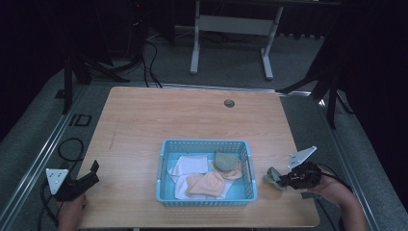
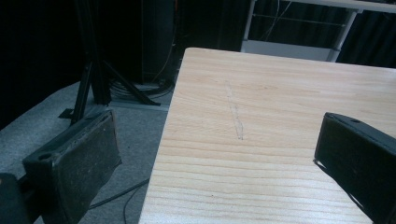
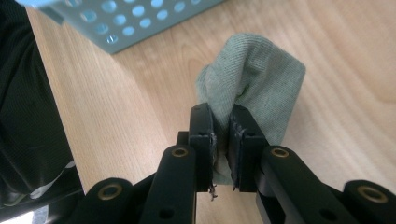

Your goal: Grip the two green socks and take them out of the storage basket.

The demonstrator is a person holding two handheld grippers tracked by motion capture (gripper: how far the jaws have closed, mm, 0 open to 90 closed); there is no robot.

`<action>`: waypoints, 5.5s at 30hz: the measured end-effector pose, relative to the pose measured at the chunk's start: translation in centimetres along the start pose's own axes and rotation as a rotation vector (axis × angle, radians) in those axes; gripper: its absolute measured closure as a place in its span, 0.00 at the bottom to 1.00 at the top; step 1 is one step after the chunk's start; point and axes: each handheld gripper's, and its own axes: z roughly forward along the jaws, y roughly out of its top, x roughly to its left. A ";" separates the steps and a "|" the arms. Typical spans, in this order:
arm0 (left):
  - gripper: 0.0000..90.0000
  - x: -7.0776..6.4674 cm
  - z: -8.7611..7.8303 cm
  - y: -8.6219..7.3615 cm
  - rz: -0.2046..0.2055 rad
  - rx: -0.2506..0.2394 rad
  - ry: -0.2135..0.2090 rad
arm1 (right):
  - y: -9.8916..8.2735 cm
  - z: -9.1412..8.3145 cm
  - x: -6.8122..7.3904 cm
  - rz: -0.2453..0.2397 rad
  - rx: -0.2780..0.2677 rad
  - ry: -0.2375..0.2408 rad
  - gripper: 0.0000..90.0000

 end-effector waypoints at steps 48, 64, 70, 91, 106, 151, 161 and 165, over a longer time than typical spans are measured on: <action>0.01 0.1 0.0 0.0 -0.008 -0.001 -0.011 | 13.4 1.3 1.1 -0.154 0.003 0.038 0.52; 0.01 0.0 -0.1 0.0 0.003 -0.005 -0.013 | 17.6 7.4 1.7 -0.215 0.070 0.084 0.53; 0.01 0.0 -0.1 0.0 0.002 -0.004 -0.012 | 18.0 9.2 1.7 -0.225 0.110 0.057 0.53; 0.01 -0.1 0.0 0.0 0.010 -0.005 -0.016 | 18.8 11.3 2.3 -0.249 0.217 -0.053 0.89; 0.01 0.0 0.0 0.0 0.005 -0.003 -0.012 | 20.2 4.6 3.8 -0.290 0.022 -0.044 0.90; 0.01 0.0 0.0 0.0 0.005 -0.003 -0.007 | 7.7 0.4 -5.0 0.062 -0.057 -0.236 0.90; 0.01 0.0 0.0 0.0 0.005 -0.004 -0.009 | 7.2 5.3 -4.8 0.077 0.000 -0.167 0.90; 0.01 -0.1 0.0 0.0 0.007 -0.004 -0.008 | 6.8 6.9 -4.6 0.082 0.025 -0.147 0.90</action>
